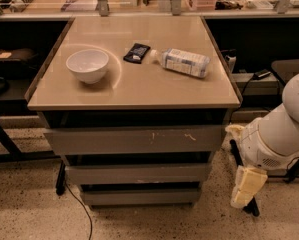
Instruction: Open bottom drawer
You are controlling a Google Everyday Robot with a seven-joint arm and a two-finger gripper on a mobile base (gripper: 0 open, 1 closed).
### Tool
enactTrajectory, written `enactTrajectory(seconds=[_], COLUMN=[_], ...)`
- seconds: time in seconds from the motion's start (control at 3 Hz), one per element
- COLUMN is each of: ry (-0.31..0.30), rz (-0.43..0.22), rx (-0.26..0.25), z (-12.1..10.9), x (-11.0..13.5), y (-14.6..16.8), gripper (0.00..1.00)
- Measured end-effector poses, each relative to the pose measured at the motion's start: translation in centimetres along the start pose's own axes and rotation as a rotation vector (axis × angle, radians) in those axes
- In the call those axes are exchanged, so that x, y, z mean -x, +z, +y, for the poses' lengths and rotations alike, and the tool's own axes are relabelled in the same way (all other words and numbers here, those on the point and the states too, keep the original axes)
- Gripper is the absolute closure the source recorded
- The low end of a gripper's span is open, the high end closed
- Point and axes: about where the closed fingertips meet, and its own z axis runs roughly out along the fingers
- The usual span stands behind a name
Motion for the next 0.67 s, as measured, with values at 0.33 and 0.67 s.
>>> enactTrajectory(seconds=[0.33,0.67], ry=[0.004,0.002], rz=[-0.003,-0.032], rx=[0.001,0.015], z=[0.1,0.3], x=[0.0,-0.4], y=[0.6,4.7], gripper=[0.0,0.0])
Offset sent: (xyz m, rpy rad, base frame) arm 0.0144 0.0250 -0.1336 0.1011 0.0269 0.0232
